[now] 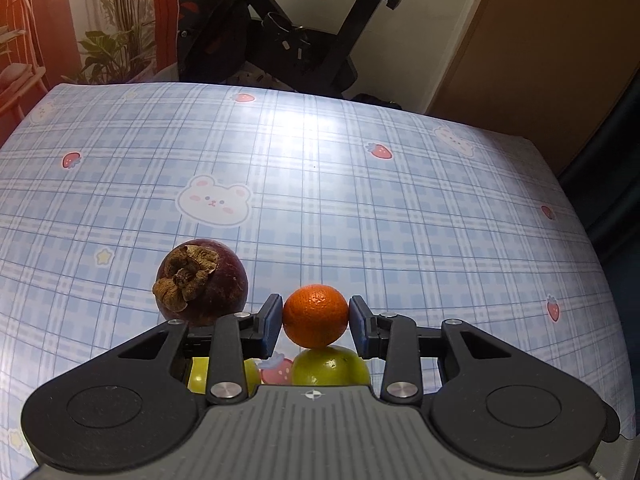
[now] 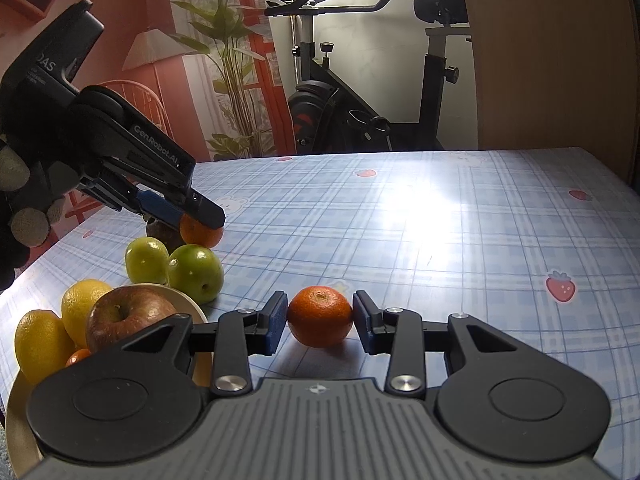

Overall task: Organize fruits
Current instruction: 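Grasp the tangerine beside the mangosteen with the left tool and lift it, then lower both tangerines into the cream bowl and open both tools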

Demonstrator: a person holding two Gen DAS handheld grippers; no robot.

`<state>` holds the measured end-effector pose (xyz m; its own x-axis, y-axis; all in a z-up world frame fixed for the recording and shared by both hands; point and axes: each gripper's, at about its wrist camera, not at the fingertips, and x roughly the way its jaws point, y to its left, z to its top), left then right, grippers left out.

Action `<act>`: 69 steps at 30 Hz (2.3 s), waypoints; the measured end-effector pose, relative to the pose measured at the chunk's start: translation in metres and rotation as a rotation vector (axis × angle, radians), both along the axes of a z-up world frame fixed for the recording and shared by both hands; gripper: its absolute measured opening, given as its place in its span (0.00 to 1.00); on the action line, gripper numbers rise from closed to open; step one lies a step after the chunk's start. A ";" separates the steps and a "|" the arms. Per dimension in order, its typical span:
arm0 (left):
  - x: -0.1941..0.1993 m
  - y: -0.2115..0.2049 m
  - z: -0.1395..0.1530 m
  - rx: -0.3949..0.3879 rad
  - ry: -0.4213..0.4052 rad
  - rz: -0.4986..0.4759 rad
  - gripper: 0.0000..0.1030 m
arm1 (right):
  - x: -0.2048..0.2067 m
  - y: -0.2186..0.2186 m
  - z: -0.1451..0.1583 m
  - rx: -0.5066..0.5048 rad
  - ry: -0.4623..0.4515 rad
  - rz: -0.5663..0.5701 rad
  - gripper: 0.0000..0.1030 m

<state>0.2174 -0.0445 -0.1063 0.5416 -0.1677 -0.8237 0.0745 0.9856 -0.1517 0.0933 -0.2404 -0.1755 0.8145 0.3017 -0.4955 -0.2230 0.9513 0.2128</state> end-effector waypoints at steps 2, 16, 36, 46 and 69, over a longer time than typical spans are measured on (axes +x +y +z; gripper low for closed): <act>-0.003 -0.001 0.000 -0.006 -0.007 -0.009 0.37 | 0.001 0.000 0.001 -0.004 0.004 0.001 0.38; 0.003 -0.004 -0.006 -0.048 -0.022 -0.029 0.36 | 0.002 0.002 -0.001 -0.001 0.003 -0.008 0.38; -0.023 -0.010 0.016 -0.027 -0.094 -0.095 0.36 | -0.001 -0.009 0.000 0.043 0.000 -0.020 0.38; -0.087 0.019 0.040 -0.076 -0.120 -0.168 0.36 | -0.040 -0.007 0.030 0.036 -0.036 0.013 0.37; -0.134 0.029 -0.009 -0.158 -0.001 -0.238 0.36 | -0.097 0.045 0.033 -0.086 0.003 0.205 0.37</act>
<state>0.0830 -0.0154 -0.1157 0.4726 -0.4166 -0.7766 0.3017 0.9045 -0.3015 -0.0040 -0.1955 -0.1423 0.7389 0.4176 -0.5288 -0.4133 0.9007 0.1338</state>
